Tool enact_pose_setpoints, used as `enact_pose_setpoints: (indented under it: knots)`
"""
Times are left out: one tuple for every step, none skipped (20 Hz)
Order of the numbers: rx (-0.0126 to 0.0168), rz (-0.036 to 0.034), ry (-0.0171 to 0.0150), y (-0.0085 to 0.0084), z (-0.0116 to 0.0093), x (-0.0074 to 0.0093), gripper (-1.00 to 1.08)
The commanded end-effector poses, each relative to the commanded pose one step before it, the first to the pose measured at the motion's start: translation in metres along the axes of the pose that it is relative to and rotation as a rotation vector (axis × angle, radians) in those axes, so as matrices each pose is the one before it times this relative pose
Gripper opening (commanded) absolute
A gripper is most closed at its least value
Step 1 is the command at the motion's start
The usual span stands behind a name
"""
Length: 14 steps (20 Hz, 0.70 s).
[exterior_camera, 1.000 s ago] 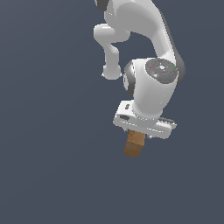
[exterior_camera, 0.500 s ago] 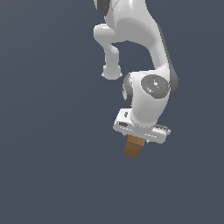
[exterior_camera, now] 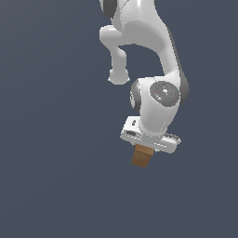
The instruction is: Pick up the object and move it to a goal position.
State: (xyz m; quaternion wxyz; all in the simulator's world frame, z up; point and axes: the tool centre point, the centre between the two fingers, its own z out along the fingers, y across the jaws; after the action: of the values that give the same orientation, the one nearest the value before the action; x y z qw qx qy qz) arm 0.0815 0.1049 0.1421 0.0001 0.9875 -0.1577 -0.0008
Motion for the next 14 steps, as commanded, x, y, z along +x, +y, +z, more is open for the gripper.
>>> enact_pose_setpoints:
  knots:
    - [0.0004, 0.00004, 0.00139, 0.00001, -0.00058, 0.00051, -1.0]
    - [0.0, 0.0, 0.0, 0.0, 0.0, 0.0, -1.0]
    - [0.0, 0.0, 0.0, 0.0, 0.0, 0.0, -1.0]
    - [0.0, 0.0, 0.0, 0.0, 0.0, 0.0, -1.0]
    - [0.0, 0.0, 0.0, 0.0, 0.0, 0.0, -1.0]
    - [-0.00058, 0.00026, -0.00123, 0.00022, 0.0005, -0.00039, -1.0]
    - [0.0, 0.0, 0.0, 0.00039, -0.00005, 0.00005, -1.0]
    - [0.0, 0.0, 0.0, 0.00116, -0.00014, 0.00016, -1.0]
    - [0.0, 0.0, 0.0, 0.00194, -0.00023, 0.00027, -1.0]
    - [0.0, 0.0, 0.0, 0.00275, -0.00033, 0.00038, -1.0]
    - [0.0, 0.0, 0.0, 0.0036, -0.00043, 0.0005, -1.0]
    - [0.0, 0.0, 0.0, 0.00449, -0.00054, 0.00062, -1.0]
    - [0.0, 0.0, 0.0, 0.00539, -0.00065, 0.00075, -1.0]
    - [0.0, 0.0, 0.0, 0.00627, -0.00076, 0.00087, -1.0]
